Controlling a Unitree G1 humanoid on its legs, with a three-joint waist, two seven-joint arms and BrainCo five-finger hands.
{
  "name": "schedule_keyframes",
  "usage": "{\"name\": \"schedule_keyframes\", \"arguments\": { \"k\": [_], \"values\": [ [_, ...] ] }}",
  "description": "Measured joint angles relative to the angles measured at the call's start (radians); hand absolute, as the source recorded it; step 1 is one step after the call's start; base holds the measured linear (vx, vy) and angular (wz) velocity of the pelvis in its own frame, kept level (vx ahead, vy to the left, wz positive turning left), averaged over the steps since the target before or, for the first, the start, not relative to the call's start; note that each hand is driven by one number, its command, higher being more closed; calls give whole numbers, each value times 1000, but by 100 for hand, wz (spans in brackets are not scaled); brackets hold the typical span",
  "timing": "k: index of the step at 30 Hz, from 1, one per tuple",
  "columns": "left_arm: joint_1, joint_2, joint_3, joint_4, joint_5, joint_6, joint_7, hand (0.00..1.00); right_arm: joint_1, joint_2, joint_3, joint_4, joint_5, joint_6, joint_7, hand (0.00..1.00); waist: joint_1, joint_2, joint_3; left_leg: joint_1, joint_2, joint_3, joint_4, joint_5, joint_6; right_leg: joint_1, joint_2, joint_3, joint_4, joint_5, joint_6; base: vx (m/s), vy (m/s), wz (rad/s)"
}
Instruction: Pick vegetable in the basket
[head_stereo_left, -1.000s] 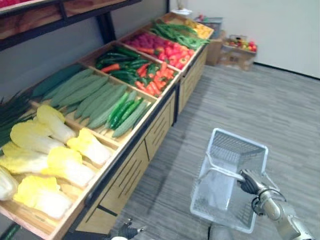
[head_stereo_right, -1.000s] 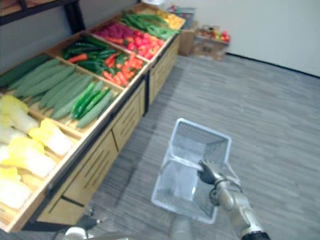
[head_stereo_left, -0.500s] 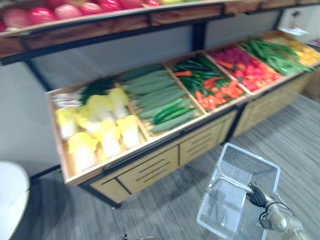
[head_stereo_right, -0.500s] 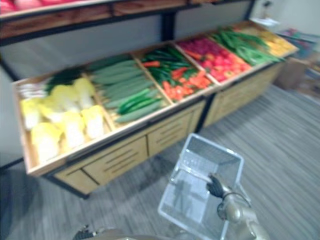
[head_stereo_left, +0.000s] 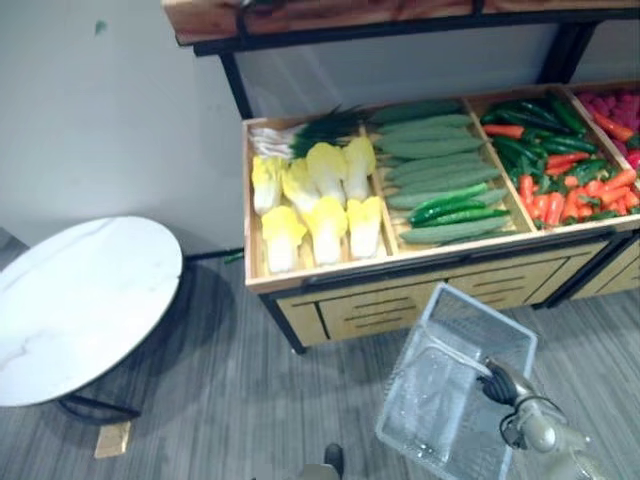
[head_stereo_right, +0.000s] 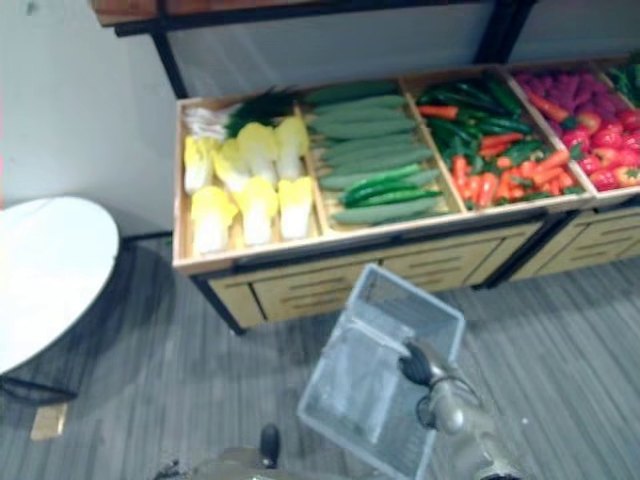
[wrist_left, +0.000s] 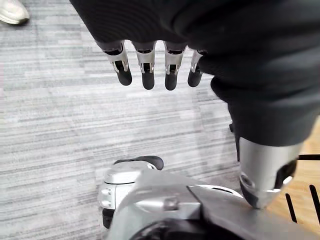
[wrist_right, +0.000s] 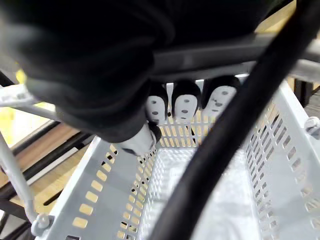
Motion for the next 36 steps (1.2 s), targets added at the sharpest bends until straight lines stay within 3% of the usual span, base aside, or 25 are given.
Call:
{"name": "schedule_keyframes", "arguments": {
  "k": [1, 2, 3, 4, 5, 6, 7, 8, 11, 13, 15, 16, 19, 20, 23, 27, 31, 34, 36],
  "values": [
    [3, 3, -3, 8, 0, 0, 0, 0, 1, 0, 0, 0, 0, 0, 0, 100, 0, -7, 0, 12, -18, 6, -1, -6, 3, -3, -25, 1, 30, -23, 0, 55, 125, -6],
    [9, 13, -14, 17, 0, 0, 0, 0, 6, 2, 0, 0, 0, 3, -1, 100, -10, -22, -4, 43, -47, 7, -16, -23, 7, -19, -83, 11, 148, -46, -25, 71, 54, 0],
    [9, 17, -17, 23, 1, 1, 0, 0, -2, 1, 0, 1, -1, 7, -3, 100, -12, -23, -4, 50, -51, 7, -18, -25, 9, -56, -105, 36, 226, -46, -61, 125, 113, -1],
    [8, 27, -22, 25, 0, 2, 0, 0, -28, 0, 0, 0, -1, 15, -3, 100, -21, -26, -3, 53, -47, 5, -15, -29, 16, -147, -125, 129, 380, 5, -149, 72, 55, 2],
    [7, 36, -26, 23, 0, 2, 0, 0, -35, 0, 3, 0, -1, 15, -1, 100, -26, -29, -2, 65, -40, -1, -18, -30, 16, -182, -121, 174, 437, 44, -179, 152, 70, 8],
    [3, 59, -27, 12, -1, 1, 1, 0, -43, 7, 12, 2, -2, 16, -2, 100, -28, -29, 5, 86, -23, -4, -16, -14, 30, -243, -114, 248, 539, 94, -175, 165, 6, 12],
    [1, 76, -28, 1, -1, 1, 2, 0, -51, 7, 28, 14, -17, 23, 2, 100, -29, -51, 15, 89, -3, -4, 4, -28, 40, -259, -98, 275, 535, 48, -140, 218, -21, 11],
    [-4, 86, -26, -1, -2, 2, 4, 0, -56, 7, 34, 29, -21, 22, 8, 100, -28, -64, 18, 91, 7, -12, 12, -35, 37, -258, -81, 278, 505, 20, -130, 150, -53, 16],
    [-44, 94, -26, -4, -8, 1, 3, 0, -55, 11, 24, 68, -13, 21, 5, 100, -35, -71, 20, 91, 58, -49, 16, -51, 8, -257, 36, 348, 191, 12, -100, 161, -133, 21],
    [-67, 79, -27, -15, -8, -2, 3, 0, -42, 16, -1, 99, -4, 19, -3, 100, -53, -77, 17, 73, 59, -80, 35, -63, -14, -256, 60, 451, 46, 49, -48, 139, -210, 50],
    [-82, 79, -26, -18, -8, -6, 3, 0, -17, 48, -55, 146, 3, 18, -5, 100, -56, -103, 9, 60, 49, -113, 59, -84, -48, -244, 57, 492, -16, 109, -27, 145, -324, 65],
    [-93, 60, -22, -12, -9, -6, 4, 0, -12, 61, -106, 207, 14, 20, -16, 100, -67, -83, 13, 62, 80, -146, 65, -91, -74, -225, 76, 453, 1, 134, -18, 100, -276, 65],
    [-72, 20, 3, -12, -8, -8, -2, 0, -11, 66, -194, 363, 66, 23, 0, 100, -62, -6, 1, 64, 160, -159, 31, -67, -121, -214, 156, 401, -9, 105, -66, 169, -274, 33],
    [-65, 13, 31, -12, -6, -7, -7, 0, -8, 73, -237, 432, 100, 30, 14, 100, -64, 7, -4, 64, 178, -159, 11, -47, -132, -211, 174, 380, -8, 97, -78, 124, -230, 25],
    [-61, 2, 85, -12, -5, -7, -10, 0, -6, 79, -378, 583, 150, 55, 12, 100, -79, 11, -5, 65, 185, -158, -5, 5, -137, -182, 181, 345, -23, 88, -92, 104, -168, 33],
    [-63, -3, 188, -16, 0, -8, -5, 0, 13, 84, -528, 746, 195, 91, -6, 100, -88, 12, -5, 75, 182, -150, -7, 20, -134, -146, 180, 324, -47, 88, -92, 8, -37, 19],
    [-49, -11, 270, -81, -4, -9, 24, 0, 56, 114, -638, 762, 223, 105, -28, 100, -103, 22, -14, 81, 179, -127, -33, 21, -133, -133, 180, 323, -88, 105, -77, -65, 21, 4],
    [-6, -41, 306, -297, -11, -22, 98, 0, 80, 168, -710, 763, 262, 105, -62, 100, -101, 26, -23, 80, 175, -98, -57, 20, -129, -126, 183, 327, -137, 140, -74, -99, 39, -4],
    [31, -65, 307, -517, -11, -50, 170, 0, 118, 217, -719, 733, 291, 105, -84, 100, -97, 14, -34, 78, 165, -78, -55, 5, -114, -103, 180, 333, -185, 170, -69, -147, 42, -11]
  ]
}}
